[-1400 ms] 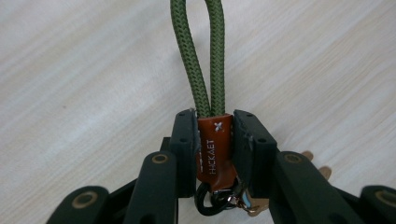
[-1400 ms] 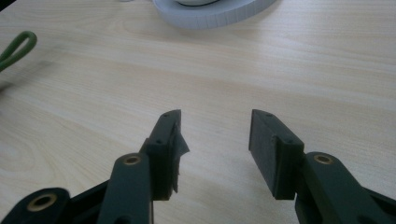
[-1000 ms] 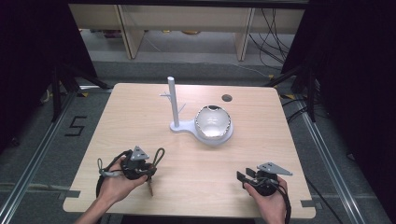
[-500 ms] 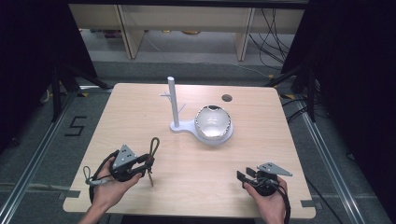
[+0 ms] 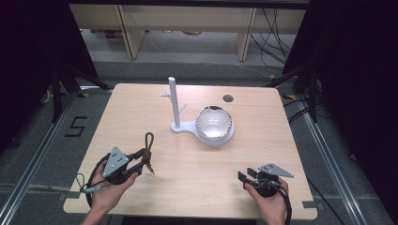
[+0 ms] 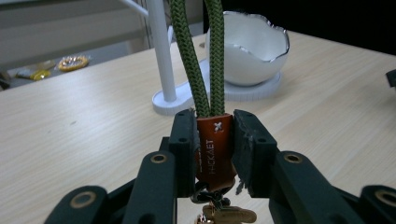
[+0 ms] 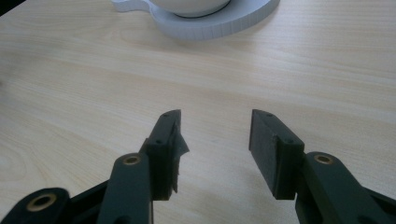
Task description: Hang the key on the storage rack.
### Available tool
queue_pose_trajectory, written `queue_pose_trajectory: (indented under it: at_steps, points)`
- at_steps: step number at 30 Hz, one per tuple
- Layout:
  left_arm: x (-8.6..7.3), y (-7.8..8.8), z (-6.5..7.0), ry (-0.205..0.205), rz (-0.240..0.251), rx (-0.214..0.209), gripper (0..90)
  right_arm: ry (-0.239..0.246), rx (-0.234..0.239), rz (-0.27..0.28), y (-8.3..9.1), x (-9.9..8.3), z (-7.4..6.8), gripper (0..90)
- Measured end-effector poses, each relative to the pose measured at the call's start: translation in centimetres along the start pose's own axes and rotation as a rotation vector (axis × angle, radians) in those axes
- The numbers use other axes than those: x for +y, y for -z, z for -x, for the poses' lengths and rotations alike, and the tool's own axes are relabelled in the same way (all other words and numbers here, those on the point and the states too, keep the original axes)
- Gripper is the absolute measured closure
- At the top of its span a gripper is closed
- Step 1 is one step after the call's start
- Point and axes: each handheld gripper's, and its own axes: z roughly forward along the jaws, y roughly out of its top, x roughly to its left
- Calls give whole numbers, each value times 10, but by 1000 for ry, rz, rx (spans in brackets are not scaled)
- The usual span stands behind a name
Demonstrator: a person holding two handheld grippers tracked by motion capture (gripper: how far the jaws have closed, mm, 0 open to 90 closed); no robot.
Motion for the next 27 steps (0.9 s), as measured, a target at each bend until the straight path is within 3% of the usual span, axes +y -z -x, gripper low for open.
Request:
queue_pose_trajectory:
  at_steps: [4,5,8,13,14,20,21,24,27]
  points:
    - [0,2,-2,7,36,0,696,30,-19,-1,-1,0,1,545]
    - [-1,2,-2,14,64,1,696,32,-15,0,0,0,1,545]
    - [0,4,-2,-2,77,-1,696,38,-18,14,-1,-1,2,543]
    - [2,5,-3,-29,75,-3,695,19,5,23,-1,-1,1,530]
    - [2,5,-3,-27,70,-3,695,54,0,34,-2,-1,4,529]
    - [5,3,-4,-27,82,-1,695,63,-16,34,-1,-1,5,523]
    - [5,2,-5,-28,94,-1,695,46,-16,34,-1,-1,3,523]
    - [8,2,-6,-32,94,3,695,74,-9,53,-1,-1,5,522]
    - [11,0,-7,-31,111,-2,694,67,-1,53,-2,-1,4,522]
